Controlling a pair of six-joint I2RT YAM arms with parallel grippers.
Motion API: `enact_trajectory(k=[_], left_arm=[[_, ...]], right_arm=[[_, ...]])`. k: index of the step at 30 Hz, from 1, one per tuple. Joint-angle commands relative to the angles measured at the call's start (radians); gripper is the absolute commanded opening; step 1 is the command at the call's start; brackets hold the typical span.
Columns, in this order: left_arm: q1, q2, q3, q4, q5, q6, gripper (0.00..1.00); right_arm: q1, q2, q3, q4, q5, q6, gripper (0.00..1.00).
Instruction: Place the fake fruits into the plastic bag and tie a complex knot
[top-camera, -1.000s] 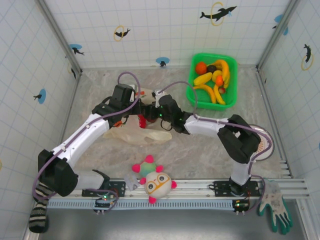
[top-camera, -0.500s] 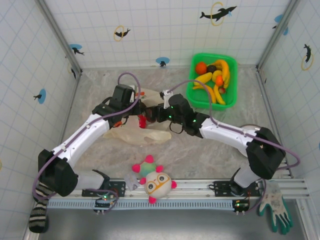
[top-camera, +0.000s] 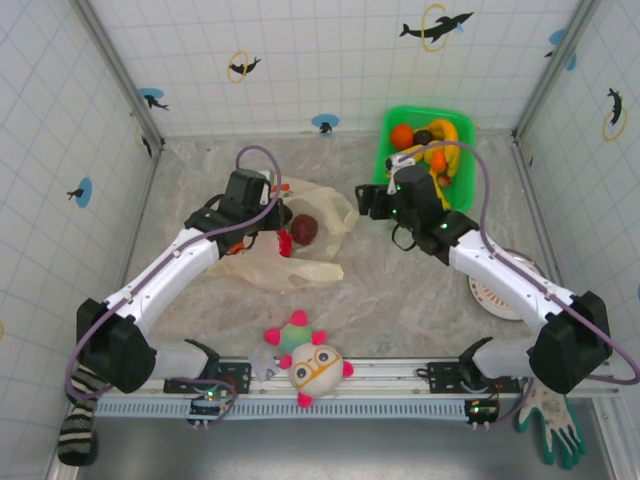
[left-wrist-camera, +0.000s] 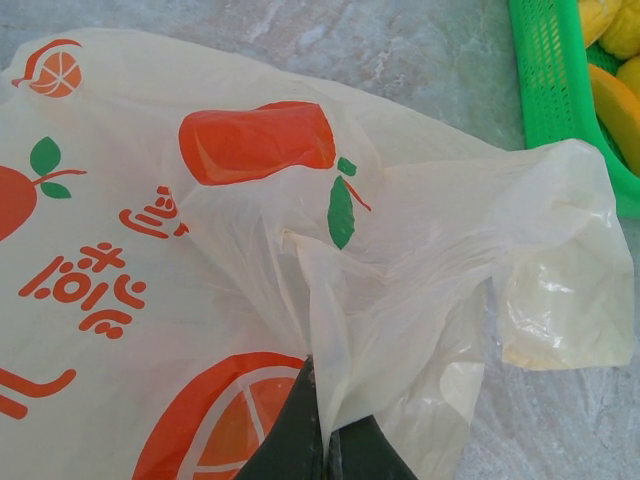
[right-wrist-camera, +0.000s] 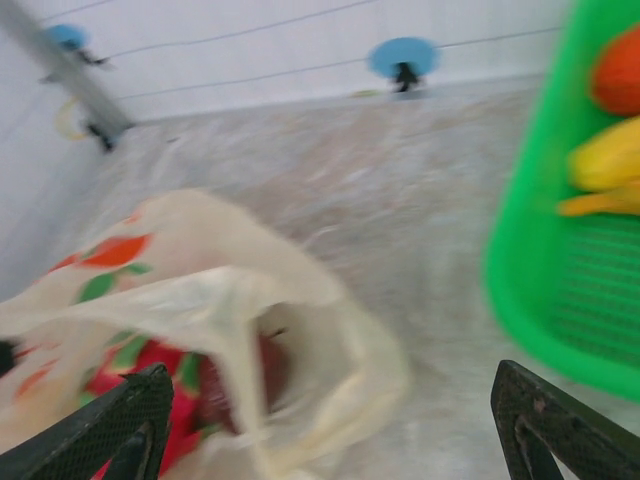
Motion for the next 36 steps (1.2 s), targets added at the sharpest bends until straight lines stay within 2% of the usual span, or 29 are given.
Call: enact_trajectory(k=[1,5,10,13,19,25,29,36], left_arm=[[0.008,-0.020,-0.011,0.015,0.015,0.012,0.00],[0.008,-0.024,-0.008,0.014,0.018,0.015,0.00],[0.008,-0.030,-0.009,0.013,0.019,0.017,0.00],[0.009,-0.029,-0.008,0.018,0.022,0.017,0.00],[0.009,-0.026,-0.005,0.020,0.029,0.024,0.00],[0.009,-0.035,-0.005,0.017,0.029,0.034,0.00],[0.008,-0.042,-0.004,0.021,0.030,0.038,0.00],[0.008,-0.058,-0.017,0.038,0.045,0.043,0.00]], right_arm=[[-0.082,-0.003,0.013,-0.080,0.052,-0.016,0.84],[-0.181,0.081,0.079,-0.111,0.062,-0.047,0.84],[-0.258,0.223,0.189,-0.142,0.170,-0.057,0.84],[-0.298,0.313,0.229,-0.104,0.194,0.010,0.84],[-0.355,0.482,0.326,-0.058,0.156,0.264,0.86],[-0.363,0.544,0.326,0.061,0.216,0.497,0.87],[-0.403,0.595,0.308,0.156,0.134,0.687,0.87],[-0.437,0.657,0.368,0.125,0.098,0.747,0.86]])
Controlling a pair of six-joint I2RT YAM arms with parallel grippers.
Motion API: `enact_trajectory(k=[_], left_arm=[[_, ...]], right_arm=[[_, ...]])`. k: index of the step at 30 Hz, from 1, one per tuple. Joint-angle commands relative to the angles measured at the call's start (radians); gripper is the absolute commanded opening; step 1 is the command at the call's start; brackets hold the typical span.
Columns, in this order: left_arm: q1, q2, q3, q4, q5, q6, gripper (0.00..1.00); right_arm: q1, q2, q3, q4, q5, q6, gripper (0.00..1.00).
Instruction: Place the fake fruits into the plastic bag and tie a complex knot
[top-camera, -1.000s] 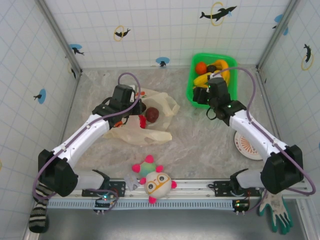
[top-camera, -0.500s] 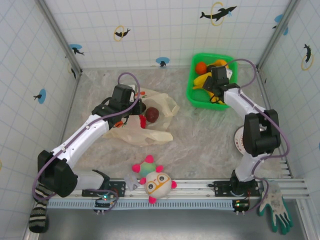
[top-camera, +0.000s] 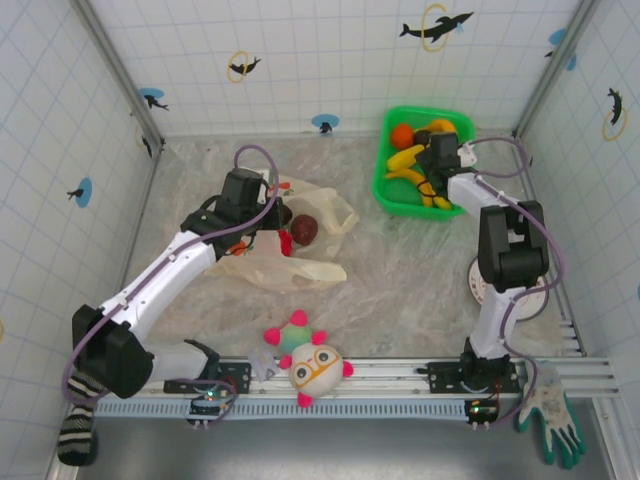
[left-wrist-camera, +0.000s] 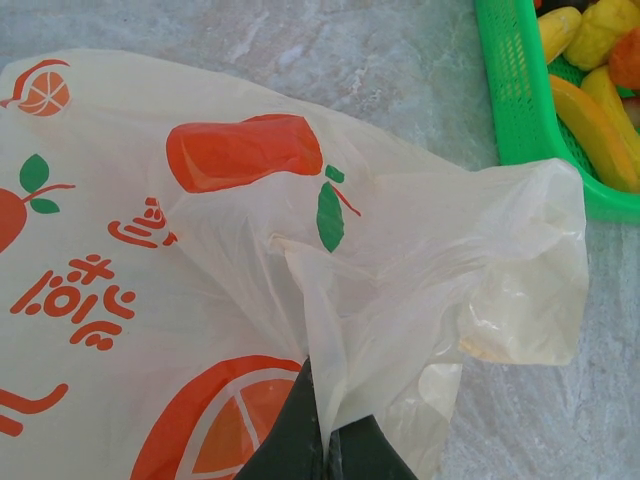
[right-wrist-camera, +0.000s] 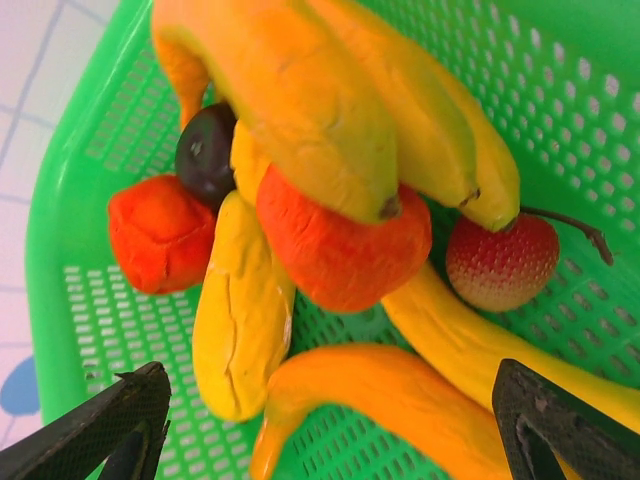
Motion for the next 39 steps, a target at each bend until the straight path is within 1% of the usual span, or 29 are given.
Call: enact_trajectory(k=[1,5,11,18,20,21,26,29,35,37,39], left_arm=[[0.008,-0.027,-0.014,0.033,0.022,0.023,0.00],[0.008,-0.028,-0.017,0.049,0.031,0.031,0.00],[0.008,-0.017,-0.010,0.067,0.067,0.033,0.00],[0.008,-0.017,-0.010,0.067,0.062,0.039,0.00],[0.008,-0.016,-0.010,0.069,0.065,0.038,0.00],[0.008,-0.015,-0.010,0.069,0.065,0.038,0.00],[0.008,-0.015,-0.011,0.068,0.059,0.040,0.00],[0.009,-0.014,-0.008,0.066,0.058,0.040,0.00],[0.008,-0.013,-0.004,0.060,0.054,0.038,0.00],[0.009,-0.011,-0.004,0.059,0.052,0.039,0.00],[0.008,-0.009,-0.002,0.058,0.049,0.041,0.00]], right_arm=[[-0.014,0.023,0.046,0.029,-0.017,0.098,0.86],[-0.035,0.061,0.062,0.055,-0.053,0.120,0.86],[-0.048,0.113,0.111,0.053,-0.072,0.139,0.86],[-0.053,0.165,0.168,0.022,-0.032,0.152,0.85],[-0.056,0.173,0.174,0.025,-0.021,0.152,0.80],[-0.058,0.174,0.175,0.024,-0.012,0.155,0.79],[-0.070,0.189,0.178,0.035,-0.010,0.167,0.79],[-0.077,0.214,0.206,0.027,-0.040,0.165,0.78],[-0.081,0.247,0.247,0.000,-0.051,0.143,0.78],[-0.081,0.255,0.251,0.004,-0.055,0.141,0.75],[-0.081,0.260,0.251,0.009,-0.061,0.143,0.74]])
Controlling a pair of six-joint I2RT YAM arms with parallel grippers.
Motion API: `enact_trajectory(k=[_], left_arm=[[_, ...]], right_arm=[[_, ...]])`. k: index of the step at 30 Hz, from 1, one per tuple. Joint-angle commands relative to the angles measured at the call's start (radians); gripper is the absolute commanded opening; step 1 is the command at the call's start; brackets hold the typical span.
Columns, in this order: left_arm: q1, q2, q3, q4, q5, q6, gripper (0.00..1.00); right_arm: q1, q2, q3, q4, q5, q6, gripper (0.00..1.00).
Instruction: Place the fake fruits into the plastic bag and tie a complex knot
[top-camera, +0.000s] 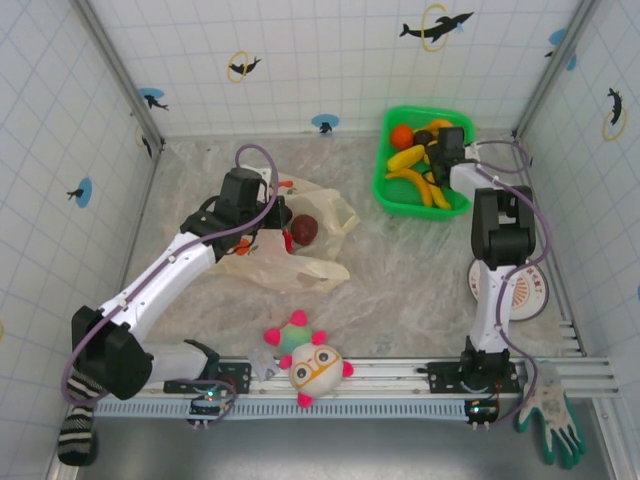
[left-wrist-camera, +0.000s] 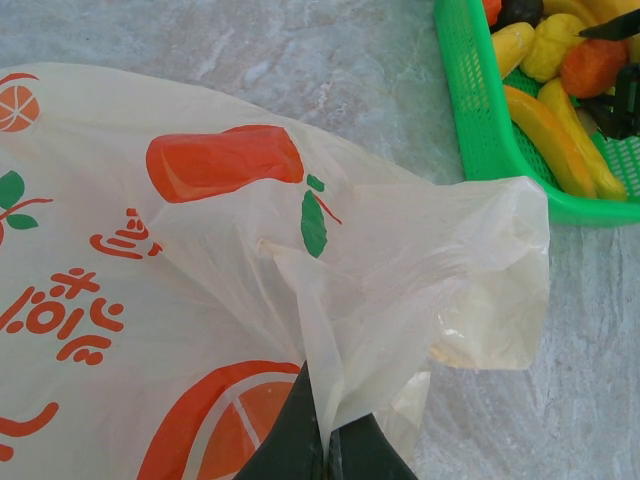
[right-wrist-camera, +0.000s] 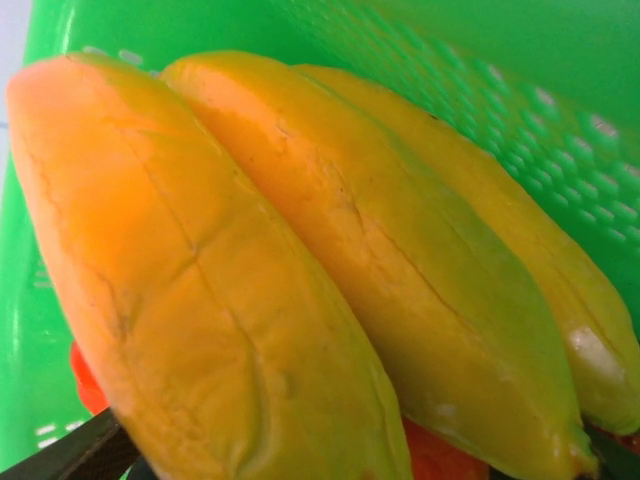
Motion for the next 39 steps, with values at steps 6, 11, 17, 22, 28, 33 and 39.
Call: enact_trajectory(k=[6,11,17,22,28,33,39], left_arm=[[0.008,0.001,0.012,0.004,0.000,0.029,0.00],[0.008,0.002,0.011,0.004,-0.001,0.028,0.00],[0.009,-0.004,0.004,0.007,0.002,0.022,0.00],[0.009,-0.002,-0.003,0.018,0.014,0.018,0.00],[0.008,0.002,-0.004,0.011,0.005,0.015,0.00],[0.009,0.005,-0.013,0.029,0.031,0.002,0.00],[0.008,0.017,-0.021,0.029,0.025,-0.006,0.00]], right_arm=[[0.001,0.003,0.015,0.013,-0.008,-0.019,0.64],[0.000,-0.053,-0.049,0.053,-0.015,-0.025,0.54],[0.003,-0.138,-0.166,0.144,-0.058,-0.023,0.52],[0.016,-0.229,-0.306,0.255,-0.117,-0.015,0.51],[0.042,-0.361,-0.483,0.344,-0.131,-0.039,0.51],[0.075,-0.497,-0.587,0.343,-0.152,-0.154,0.51],[0.114,-0.720,-0.745,0.342,-0.195,-0.301,0.51]])
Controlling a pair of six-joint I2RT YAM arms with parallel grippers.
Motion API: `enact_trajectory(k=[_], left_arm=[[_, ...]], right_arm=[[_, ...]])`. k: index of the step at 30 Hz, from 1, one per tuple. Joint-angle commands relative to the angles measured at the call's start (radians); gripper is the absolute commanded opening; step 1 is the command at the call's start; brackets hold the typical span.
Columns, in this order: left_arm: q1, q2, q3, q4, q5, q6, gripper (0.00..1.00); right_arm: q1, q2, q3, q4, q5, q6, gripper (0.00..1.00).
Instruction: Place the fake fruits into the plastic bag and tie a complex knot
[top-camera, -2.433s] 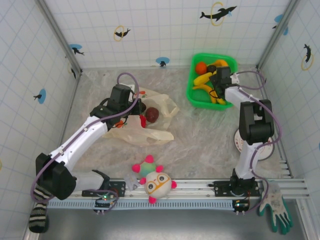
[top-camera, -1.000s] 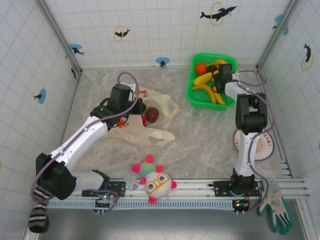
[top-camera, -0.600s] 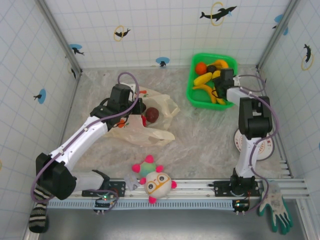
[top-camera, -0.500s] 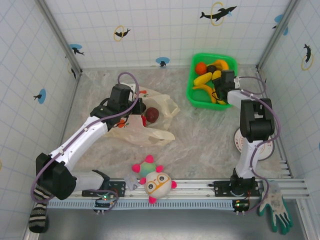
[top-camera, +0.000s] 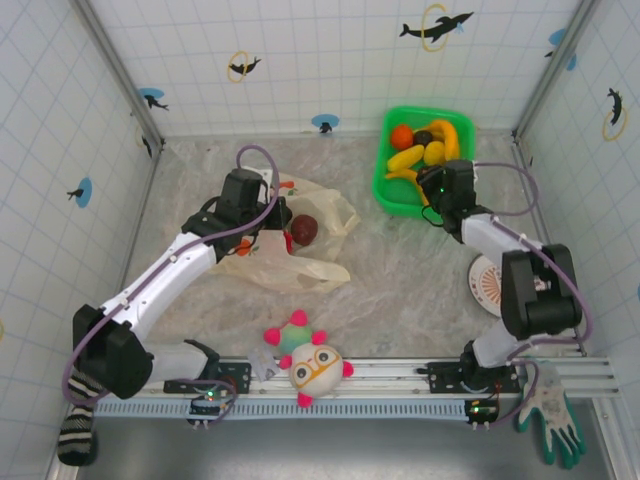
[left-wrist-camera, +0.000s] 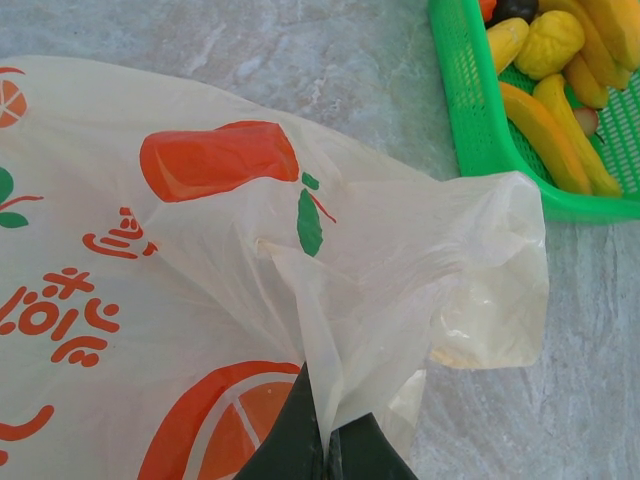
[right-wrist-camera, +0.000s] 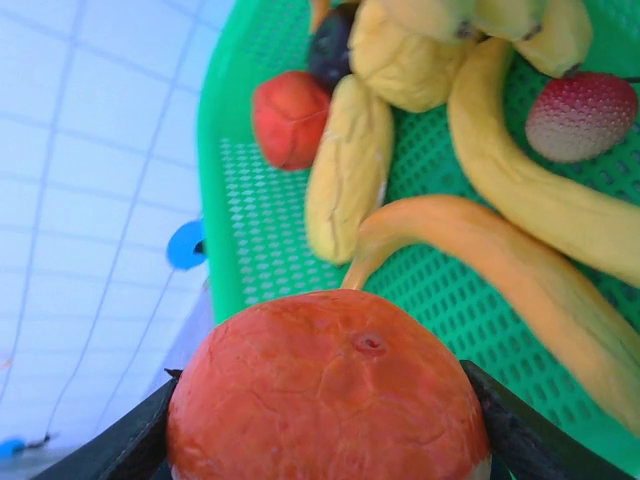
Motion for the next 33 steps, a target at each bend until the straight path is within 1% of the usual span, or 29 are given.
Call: enact_trajectory(k=[1,4,8,11,15,18,24,27,33], left_arm=[[0.008,0.011,-0.007,0.014,0.011,-0.005,0.00],[0.008,0.010,-0.015,0.020,0.017,-0.016,0.00],[0.009,0.010,-0.016,0.022,0.013,-0.021,0.00],[0.009,0.010,-0.016,0.022,0.011,-0.024,0.00],[0.009,0.015,-0.019,0.020,0.010,-0.028,0.00],[0.008,0.022,-0.020,0.018,0.013,-0.029,0.00],[0.009,0.027,-0.007,-0.006,-0.009,-0.026,0.00],[0.009,0.024,0.000,-0.025,-0.030,-0.022,0.00],[0.009,0.020,0.016,-0.065,-0.073,-0.016,0.00]], right_arm=[[0.023,-0.127,-0.080,0.038,-0.041,-0.126,0.51],[0.055,-0.242,-0.146,0.041,-0.090,-0.187,0.51],[0.150,-0.375,-0.175,-0.036,-0.114,-0.315,0.51],[0.230,-0.427,-0.184,-0.075,-0.142,-0.367,0.51],[0.341,-0.435,-0.211,-0.041,-0.191,-0.395,0.51],[0.429,-0.392,-0.220,0.008,-0.188,-0.399,0.51],[0.576,-0.194,-0.136,0.095,-0.211,-0.415,0.51],[0.625,-0.087,-0.064,0.115,-0.211,-0.425,0.51],[0.687,0.106,0.086,0.161,-0.140,-0.438,0.51]])
